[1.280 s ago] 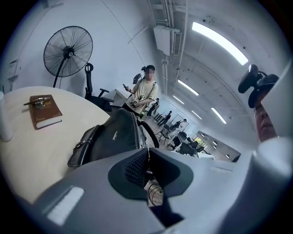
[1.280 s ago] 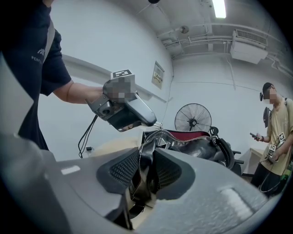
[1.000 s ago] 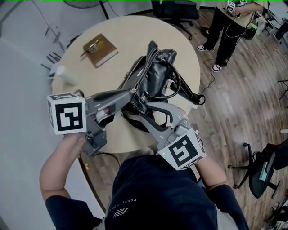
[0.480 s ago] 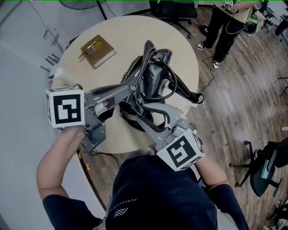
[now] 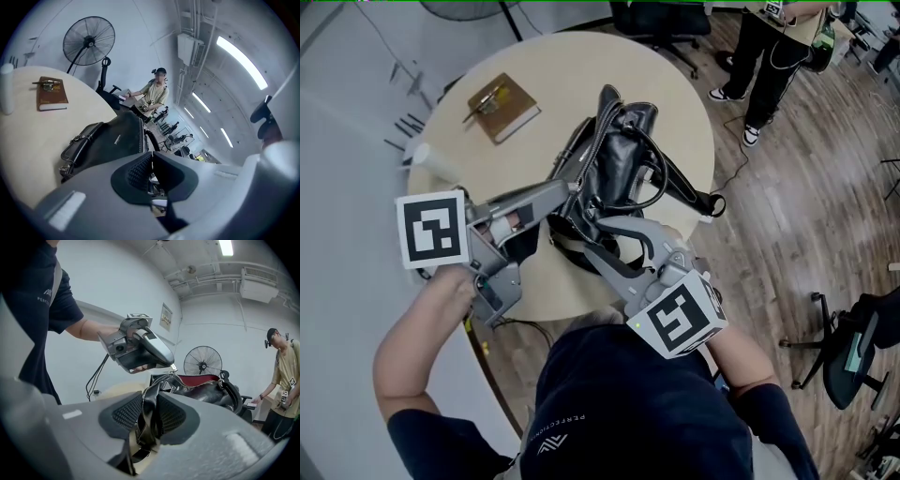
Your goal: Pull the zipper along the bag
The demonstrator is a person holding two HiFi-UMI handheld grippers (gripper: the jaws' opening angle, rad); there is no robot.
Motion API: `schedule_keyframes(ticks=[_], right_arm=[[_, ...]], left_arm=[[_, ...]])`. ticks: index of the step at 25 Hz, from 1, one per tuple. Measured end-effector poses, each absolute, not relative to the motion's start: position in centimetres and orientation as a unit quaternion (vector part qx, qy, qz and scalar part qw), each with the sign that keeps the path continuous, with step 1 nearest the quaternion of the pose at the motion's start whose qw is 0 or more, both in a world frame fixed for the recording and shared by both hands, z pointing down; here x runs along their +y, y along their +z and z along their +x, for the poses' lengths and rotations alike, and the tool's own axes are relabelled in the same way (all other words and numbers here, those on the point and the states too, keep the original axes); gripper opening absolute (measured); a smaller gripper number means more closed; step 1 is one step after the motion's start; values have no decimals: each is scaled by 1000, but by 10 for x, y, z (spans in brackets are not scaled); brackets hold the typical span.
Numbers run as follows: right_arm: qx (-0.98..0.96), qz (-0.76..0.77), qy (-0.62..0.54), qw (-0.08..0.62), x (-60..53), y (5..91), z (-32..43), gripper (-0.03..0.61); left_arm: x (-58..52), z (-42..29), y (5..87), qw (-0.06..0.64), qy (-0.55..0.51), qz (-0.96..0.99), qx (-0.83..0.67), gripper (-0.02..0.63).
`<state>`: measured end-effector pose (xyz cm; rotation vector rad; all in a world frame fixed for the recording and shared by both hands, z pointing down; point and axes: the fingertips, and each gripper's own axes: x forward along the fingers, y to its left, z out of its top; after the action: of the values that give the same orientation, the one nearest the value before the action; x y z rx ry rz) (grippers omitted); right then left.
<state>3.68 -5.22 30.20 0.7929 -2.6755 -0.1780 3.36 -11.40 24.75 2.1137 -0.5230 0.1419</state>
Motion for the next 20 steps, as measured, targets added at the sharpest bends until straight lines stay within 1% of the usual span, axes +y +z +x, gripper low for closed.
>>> schedule_keyframes(ticks=[3,8,20], right_arm=[[-944,276,-60,174,-51,300,36,112],[-945,274,-58,171,-53,302,36,112],[-948,262,-59,172,-47,300,32,112]], left_arm=[[-113,36,243,478,34,851,-215,29],[-116,38,246,479,27,846,-234,29],[-119,40,245,511,-9,826,-238,29]])
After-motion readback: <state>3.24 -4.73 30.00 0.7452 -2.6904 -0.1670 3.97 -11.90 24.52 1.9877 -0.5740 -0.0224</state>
